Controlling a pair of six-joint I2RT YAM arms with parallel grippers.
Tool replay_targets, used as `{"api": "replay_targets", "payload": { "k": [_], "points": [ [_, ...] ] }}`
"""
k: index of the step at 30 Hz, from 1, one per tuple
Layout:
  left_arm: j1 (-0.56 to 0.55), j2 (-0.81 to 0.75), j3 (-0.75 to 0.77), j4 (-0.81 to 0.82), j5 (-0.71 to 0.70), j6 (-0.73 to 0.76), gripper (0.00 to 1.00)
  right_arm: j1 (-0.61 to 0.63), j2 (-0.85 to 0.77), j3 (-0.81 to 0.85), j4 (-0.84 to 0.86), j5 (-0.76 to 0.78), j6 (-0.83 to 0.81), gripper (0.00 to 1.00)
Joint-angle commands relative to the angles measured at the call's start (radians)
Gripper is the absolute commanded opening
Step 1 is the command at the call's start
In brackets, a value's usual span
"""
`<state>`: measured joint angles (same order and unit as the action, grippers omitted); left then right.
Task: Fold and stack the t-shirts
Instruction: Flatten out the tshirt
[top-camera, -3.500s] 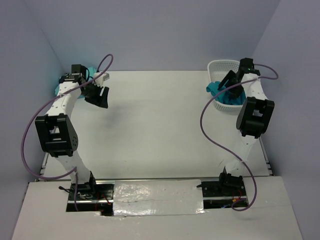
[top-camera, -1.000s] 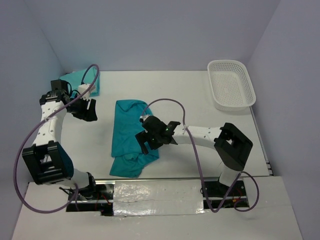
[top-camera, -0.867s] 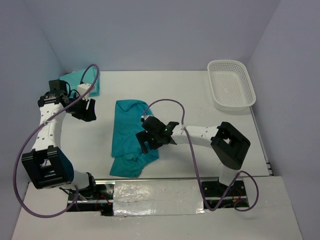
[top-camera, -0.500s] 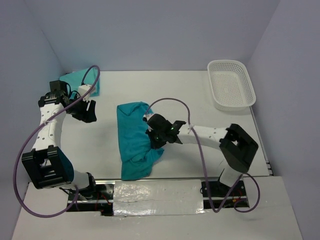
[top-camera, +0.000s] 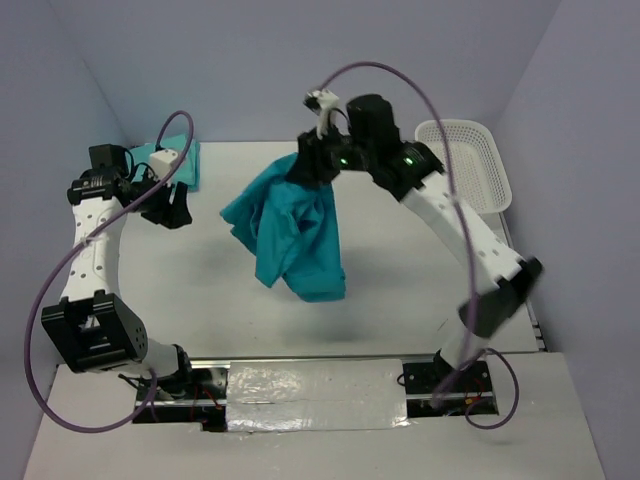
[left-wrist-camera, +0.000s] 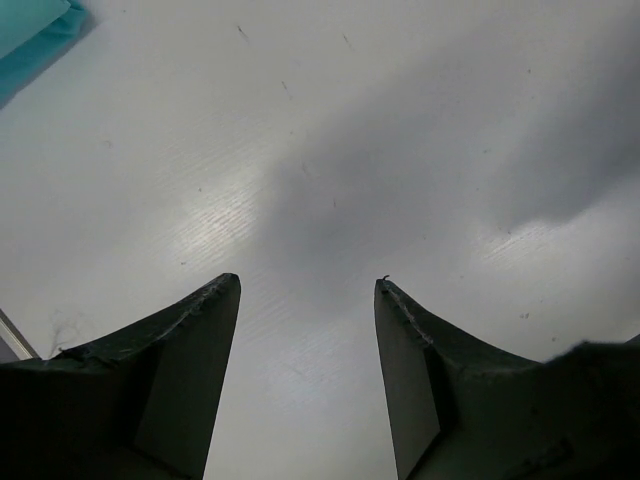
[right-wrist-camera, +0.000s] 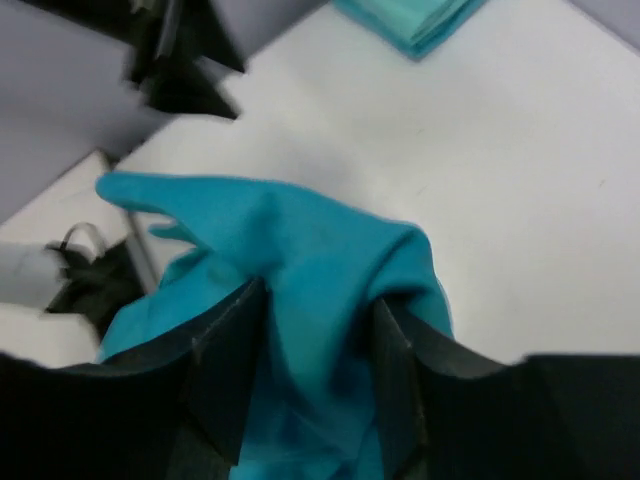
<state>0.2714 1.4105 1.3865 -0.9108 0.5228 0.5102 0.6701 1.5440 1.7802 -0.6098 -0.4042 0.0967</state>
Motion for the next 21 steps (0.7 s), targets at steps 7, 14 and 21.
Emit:
{"api": "replay_targets", "payload": {
  "k": [7, 14, 21],
  "points": [
    [-0.053, 0.111, 0.071, 0.03, 0.033, 0.005, 0.69, -0.266, 0.735, 0.526, -0.228, 0.038, 0.178, 1.0],
    [-0.201, 0.215, -0.013, 0.148, -0.012, -0.019, 0.69, -0.156, 0.386, 0.018, 0.057, 0.215, 0.083, 0.76],
    [-0.219, 0.309, -0.129, 0.314, 0.002, -0.171, 0.71, -0.012, 0.298, -0.223, 0.208, 0.205, 0.129, 0.37]
  ]
}}
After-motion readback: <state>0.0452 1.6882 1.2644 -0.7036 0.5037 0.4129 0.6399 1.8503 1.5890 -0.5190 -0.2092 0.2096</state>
